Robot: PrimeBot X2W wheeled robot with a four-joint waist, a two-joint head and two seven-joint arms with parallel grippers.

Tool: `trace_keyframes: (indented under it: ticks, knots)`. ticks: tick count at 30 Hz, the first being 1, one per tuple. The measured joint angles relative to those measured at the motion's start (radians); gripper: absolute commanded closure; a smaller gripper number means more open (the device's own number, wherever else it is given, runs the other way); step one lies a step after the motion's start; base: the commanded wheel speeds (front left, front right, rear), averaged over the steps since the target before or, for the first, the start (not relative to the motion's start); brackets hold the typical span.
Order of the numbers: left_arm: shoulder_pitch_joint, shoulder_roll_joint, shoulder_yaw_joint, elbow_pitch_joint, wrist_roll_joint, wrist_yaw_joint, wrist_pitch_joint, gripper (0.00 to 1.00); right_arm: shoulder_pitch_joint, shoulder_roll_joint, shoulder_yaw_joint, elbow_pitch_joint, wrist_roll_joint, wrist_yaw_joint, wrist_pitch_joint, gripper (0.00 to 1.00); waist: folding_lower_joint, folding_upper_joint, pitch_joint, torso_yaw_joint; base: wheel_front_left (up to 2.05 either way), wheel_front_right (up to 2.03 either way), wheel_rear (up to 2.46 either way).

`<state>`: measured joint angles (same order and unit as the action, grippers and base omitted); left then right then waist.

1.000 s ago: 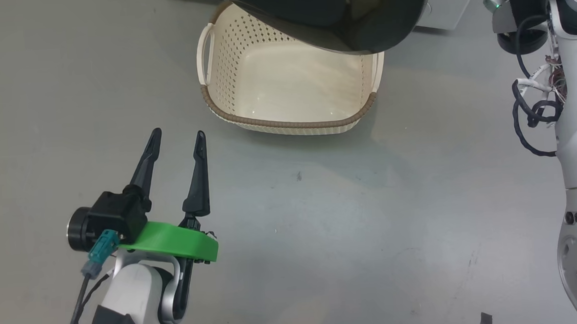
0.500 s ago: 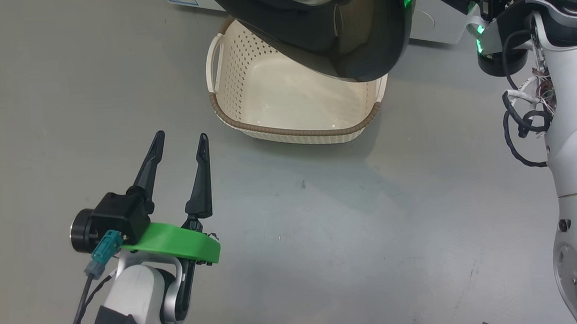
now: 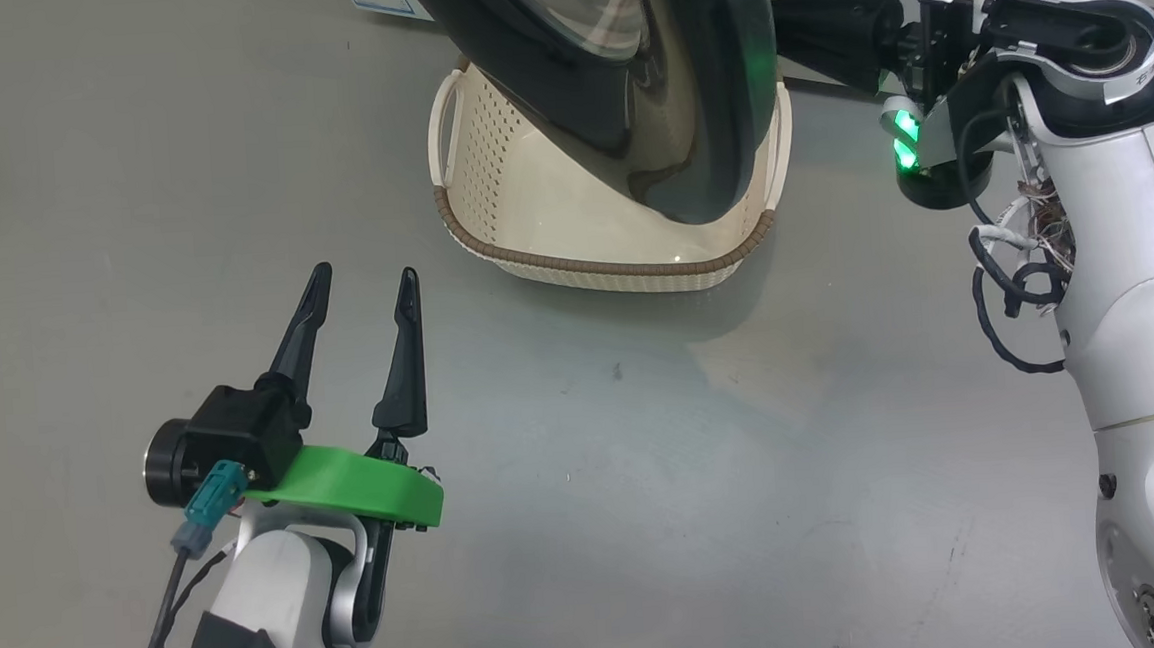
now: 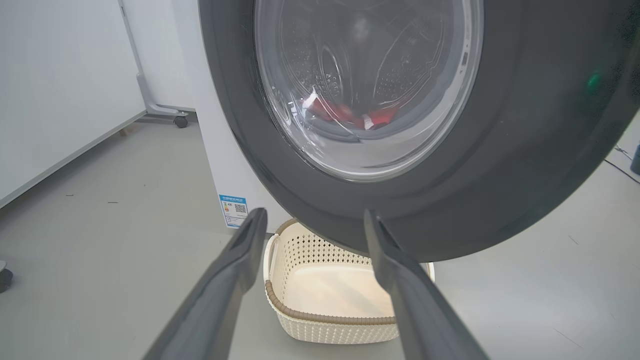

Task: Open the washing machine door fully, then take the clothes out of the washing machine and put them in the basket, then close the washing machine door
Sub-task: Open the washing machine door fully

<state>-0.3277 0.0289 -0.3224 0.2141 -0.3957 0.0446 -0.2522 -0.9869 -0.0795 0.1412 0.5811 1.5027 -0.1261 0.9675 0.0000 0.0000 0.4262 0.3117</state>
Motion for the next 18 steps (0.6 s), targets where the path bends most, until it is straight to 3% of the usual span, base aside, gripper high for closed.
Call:
trace_keyframes:
  ticks: [18]
  knots:
    - [0.0, 0.0, -0.007, -0.001, -0.007, 0.003, 0.0, 0.0, 0.059, 0.001, 0.258, -0.106, 0.188, 0.0, 0.03, 1.0, 0.0, 0.0, -0.009, 0.019, 0.0, 0.0, 0.0]
